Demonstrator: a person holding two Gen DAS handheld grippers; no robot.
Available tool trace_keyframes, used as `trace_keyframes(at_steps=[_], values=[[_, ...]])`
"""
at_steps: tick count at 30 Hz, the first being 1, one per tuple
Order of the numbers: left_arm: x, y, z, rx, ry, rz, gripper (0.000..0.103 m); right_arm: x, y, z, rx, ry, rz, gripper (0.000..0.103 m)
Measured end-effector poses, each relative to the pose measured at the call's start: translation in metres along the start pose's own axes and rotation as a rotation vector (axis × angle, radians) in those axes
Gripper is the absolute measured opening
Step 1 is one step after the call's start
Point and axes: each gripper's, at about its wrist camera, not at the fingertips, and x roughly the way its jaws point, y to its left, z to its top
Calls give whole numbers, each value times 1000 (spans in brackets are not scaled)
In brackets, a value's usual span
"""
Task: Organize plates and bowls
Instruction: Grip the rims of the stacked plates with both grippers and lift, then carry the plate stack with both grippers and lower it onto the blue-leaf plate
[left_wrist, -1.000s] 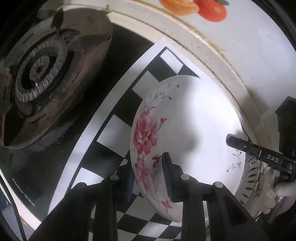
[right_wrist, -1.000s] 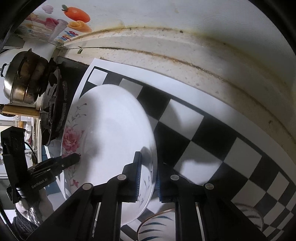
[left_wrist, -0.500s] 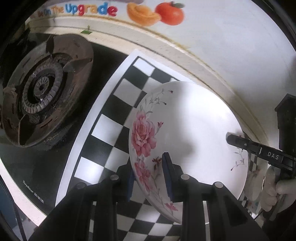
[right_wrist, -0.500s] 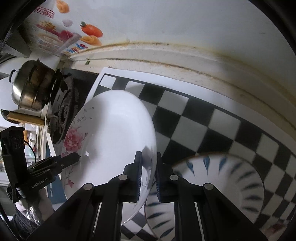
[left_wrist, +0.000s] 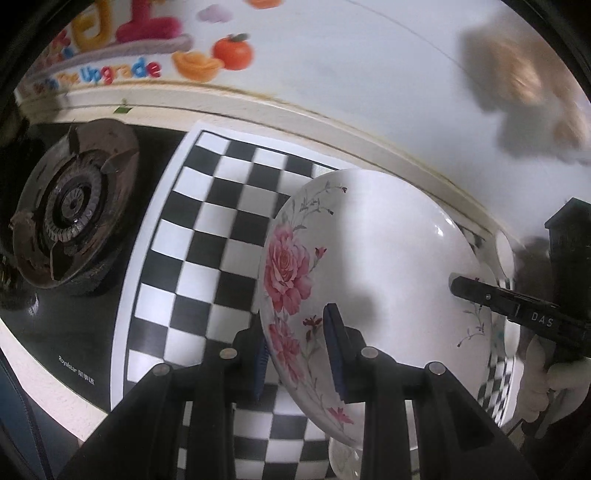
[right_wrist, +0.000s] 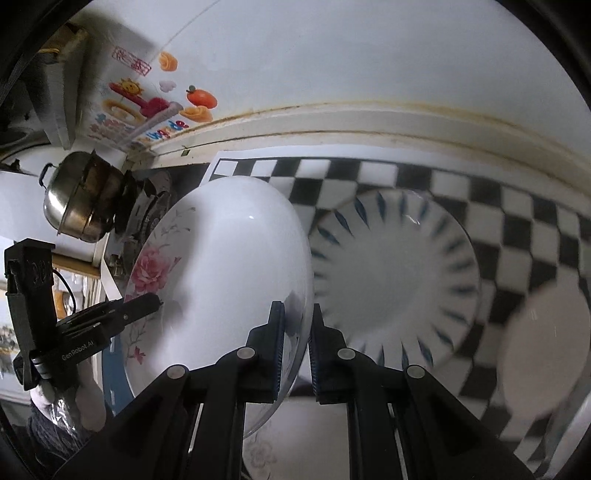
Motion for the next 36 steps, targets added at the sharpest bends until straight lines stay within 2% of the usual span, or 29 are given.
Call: trace_keyframes(at_steps=[11, 22, 27, 36], values=[[-11, -42, -45, 164, 23, -52, 25, -59, -18, -103, 121, -121, -35, 14], [15, -61, -88, 250, 115, -63, 25, -52, -45, -191, 263, -145, -32, 14], [31, -69, -103, 282, 147, -49, 25, -38, -61, -219, 311, -139, -34, 14], [61, -76, -121, 334, 197, -24, 25, -26, -80, -239, 347, -131, -66, 14]])
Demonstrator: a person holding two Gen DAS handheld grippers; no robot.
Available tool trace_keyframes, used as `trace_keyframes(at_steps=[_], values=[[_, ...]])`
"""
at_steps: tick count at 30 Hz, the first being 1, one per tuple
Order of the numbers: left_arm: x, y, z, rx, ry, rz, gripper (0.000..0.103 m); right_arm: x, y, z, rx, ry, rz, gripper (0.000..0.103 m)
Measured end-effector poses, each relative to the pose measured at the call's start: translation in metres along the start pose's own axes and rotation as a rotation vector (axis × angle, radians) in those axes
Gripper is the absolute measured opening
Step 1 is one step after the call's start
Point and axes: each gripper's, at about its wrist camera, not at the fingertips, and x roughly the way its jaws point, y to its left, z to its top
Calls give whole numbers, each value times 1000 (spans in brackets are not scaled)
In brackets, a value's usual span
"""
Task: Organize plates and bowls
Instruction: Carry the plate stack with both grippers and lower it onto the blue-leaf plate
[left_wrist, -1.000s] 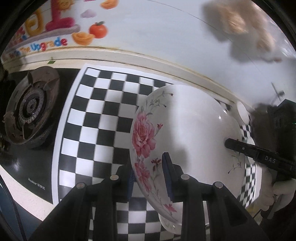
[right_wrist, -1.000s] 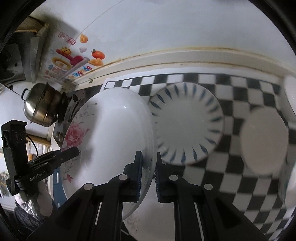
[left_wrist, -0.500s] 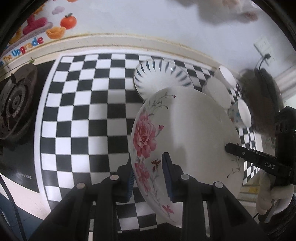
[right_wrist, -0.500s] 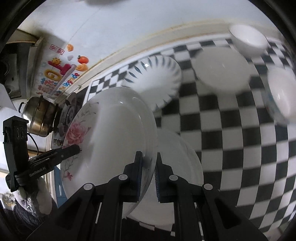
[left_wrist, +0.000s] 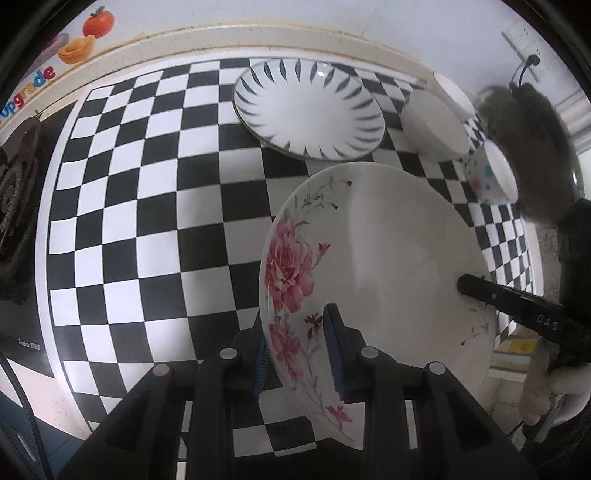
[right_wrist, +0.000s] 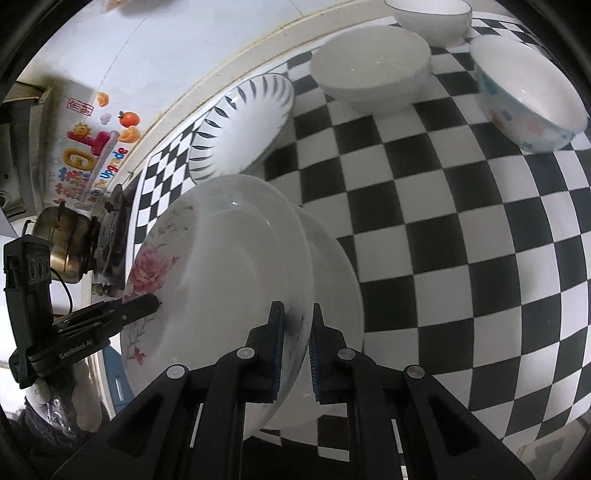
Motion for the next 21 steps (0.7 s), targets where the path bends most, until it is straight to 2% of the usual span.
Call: trace_keyframes(at_steps=[21], values=[[31, 3, -4, 18, 78, 74, 26, 28, -4, -6, -38, 23, -51, 14]])
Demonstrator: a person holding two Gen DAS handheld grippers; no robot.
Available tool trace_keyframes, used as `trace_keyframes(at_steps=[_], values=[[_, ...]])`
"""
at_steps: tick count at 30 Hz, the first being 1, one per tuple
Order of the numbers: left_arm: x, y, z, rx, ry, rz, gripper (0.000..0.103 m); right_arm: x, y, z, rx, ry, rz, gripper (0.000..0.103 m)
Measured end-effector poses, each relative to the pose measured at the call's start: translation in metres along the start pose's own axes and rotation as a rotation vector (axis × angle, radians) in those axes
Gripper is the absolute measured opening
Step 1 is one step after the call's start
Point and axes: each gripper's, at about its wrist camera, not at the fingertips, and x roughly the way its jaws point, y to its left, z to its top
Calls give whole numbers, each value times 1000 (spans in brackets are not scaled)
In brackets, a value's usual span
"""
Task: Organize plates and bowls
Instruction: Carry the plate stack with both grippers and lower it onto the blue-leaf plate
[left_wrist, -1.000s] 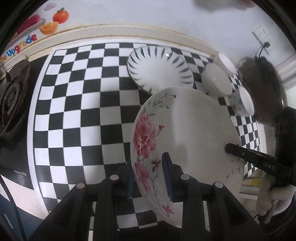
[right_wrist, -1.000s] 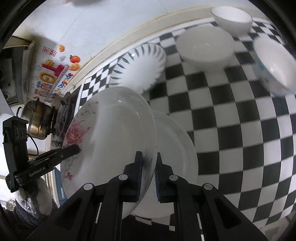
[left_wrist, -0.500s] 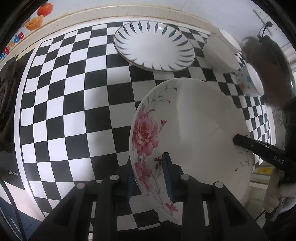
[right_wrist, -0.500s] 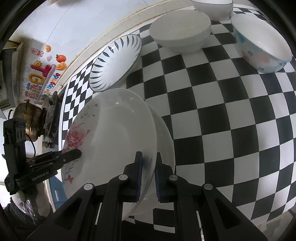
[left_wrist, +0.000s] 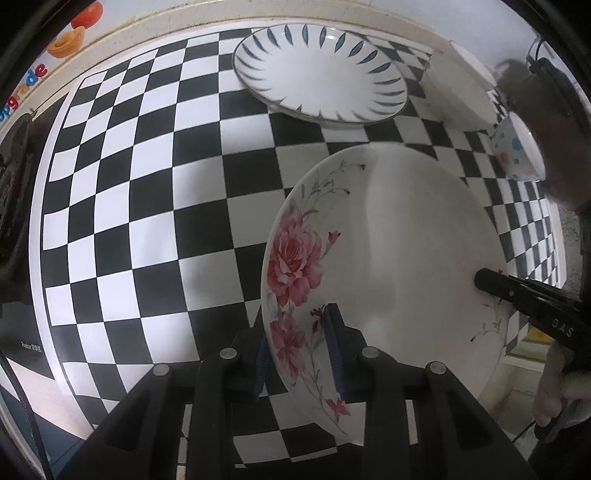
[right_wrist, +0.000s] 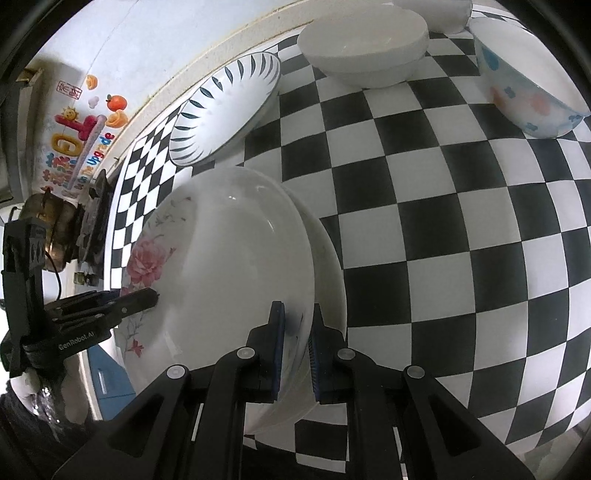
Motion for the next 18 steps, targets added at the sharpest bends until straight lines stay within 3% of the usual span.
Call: trace_keyframes(at_steps=[10, 18], values=[[9, -1, -4, 6, 25, 15, 25, 5, 6, -4, -28, 1, -67, 13], [6, -7, -5, 5, 18, 24, 25, 0, 4, 1, 22, 17, -88, 16]])
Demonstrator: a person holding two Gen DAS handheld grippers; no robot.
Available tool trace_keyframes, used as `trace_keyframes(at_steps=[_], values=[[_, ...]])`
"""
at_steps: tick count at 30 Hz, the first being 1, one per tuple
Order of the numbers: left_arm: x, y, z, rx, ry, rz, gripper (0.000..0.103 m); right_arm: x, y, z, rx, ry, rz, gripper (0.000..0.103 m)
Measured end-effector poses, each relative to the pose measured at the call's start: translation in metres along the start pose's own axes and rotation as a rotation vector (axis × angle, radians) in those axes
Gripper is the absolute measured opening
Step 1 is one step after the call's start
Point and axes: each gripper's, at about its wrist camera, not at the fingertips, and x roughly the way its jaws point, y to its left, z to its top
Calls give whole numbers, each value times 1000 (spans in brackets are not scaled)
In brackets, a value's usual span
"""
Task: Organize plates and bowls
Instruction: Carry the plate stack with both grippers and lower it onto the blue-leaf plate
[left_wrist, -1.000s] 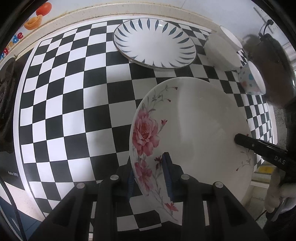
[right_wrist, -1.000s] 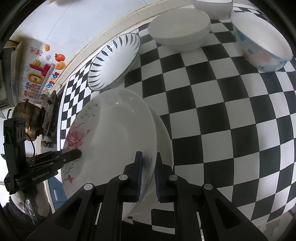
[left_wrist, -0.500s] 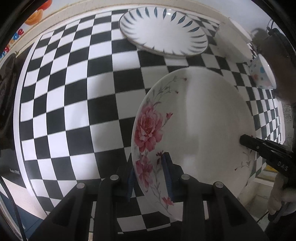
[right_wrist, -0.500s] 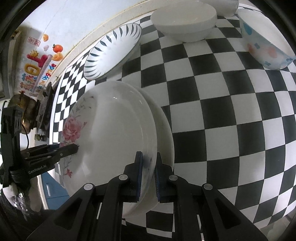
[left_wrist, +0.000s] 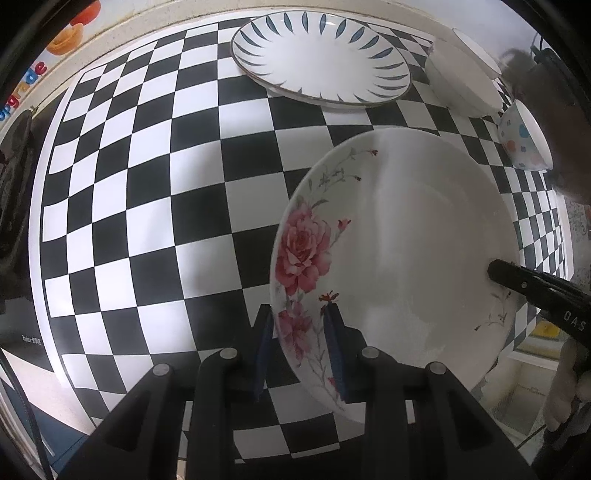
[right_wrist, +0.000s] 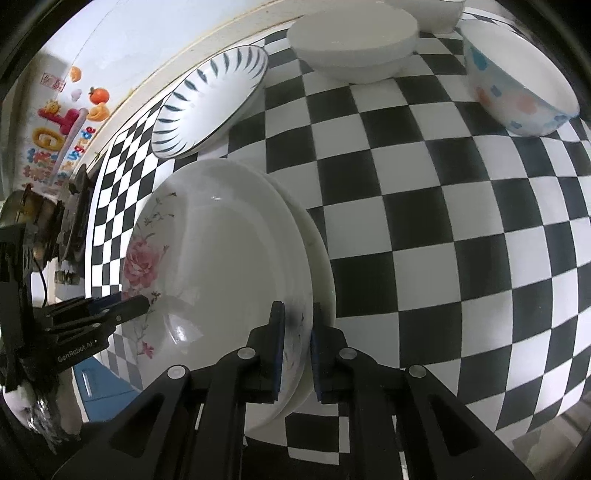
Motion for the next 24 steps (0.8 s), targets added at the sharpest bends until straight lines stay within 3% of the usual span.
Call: trace_keyframes(at_steps=[11, 13, 14, 20, 22, 24], values=[[-16, 11, -1, -46, -13, 15, 26, -7, 2, 1, 6, 31, -36, 17], [-29, 14, -2, -67, -44, 30, 26, -13, 3, 0, 5, 19, -59, 21], [-35, 16, -1, -75, -62, 37, 26, -16, 4, -1, 1, 13, -75, 28], [-77, 21, 3, -120, -149, 12, 27, -50, 22, 5, -41, -42, -29, 40], [-86, 20, 9, -137, -164, -15, 31, -59, 30, 10, -49, -49, 2, 42], [-96, 21, 18, -154, -178, -46, 32, -69, 37, 20, -57, -59, 49, 53]])
